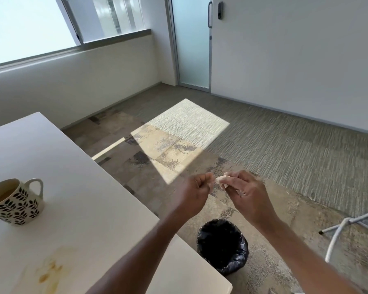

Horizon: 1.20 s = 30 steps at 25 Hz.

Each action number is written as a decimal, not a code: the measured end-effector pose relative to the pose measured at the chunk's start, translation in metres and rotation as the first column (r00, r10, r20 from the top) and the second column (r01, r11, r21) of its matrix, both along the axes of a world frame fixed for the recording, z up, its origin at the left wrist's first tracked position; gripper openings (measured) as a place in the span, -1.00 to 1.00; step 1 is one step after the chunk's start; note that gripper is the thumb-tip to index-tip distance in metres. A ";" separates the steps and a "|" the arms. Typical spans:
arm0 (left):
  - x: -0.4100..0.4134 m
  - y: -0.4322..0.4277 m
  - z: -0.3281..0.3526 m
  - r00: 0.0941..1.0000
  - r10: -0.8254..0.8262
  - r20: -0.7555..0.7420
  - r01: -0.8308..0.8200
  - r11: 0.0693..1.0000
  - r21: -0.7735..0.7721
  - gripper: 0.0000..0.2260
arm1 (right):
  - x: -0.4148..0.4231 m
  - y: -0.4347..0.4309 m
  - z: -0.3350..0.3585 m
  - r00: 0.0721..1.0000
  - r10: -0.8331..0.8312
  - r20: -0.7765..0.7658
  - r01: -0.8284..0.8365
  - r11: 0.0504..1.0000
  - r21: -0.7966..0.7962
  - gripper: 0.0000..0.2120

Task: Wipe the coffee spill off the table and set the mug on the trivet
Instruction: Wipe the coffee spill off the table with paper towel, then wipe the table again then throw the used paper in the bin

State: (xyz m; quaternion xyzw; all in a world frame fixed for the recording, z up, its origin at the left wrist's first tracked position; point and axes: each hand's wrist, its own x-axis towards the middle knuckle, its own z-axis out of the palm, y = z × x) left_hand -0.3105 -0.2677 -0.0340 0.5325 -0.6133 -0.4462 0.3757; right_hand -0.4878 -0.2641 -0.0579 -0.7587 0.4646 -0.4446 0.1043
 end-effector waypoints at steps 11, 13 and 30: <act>0.032 0.019 -0.023 0.947 0.113 0.301 -0.083 0.990 -0.111 -0.66 | -0.012 0.011 -0.134 0.922 -0.347 -0.170 0.386 0.856 0.344 -0.57; 0.039 0.024 -0.021 0.946 0.132 0.296 -0.104 0.989 -0.107 -0.65 | 0.000 0.004 -0.107 0.915 -0.399 -0.055 0.396 0.868 0.299 -0.64; 0.176 0.115 0.017 0.682 0.469 0.562 -0.308 0.880 -0.361 -0.59 | 0.216 0.039 0.016 0.949 0.245 -0.198 -0.228 0.968 0.107 -0.71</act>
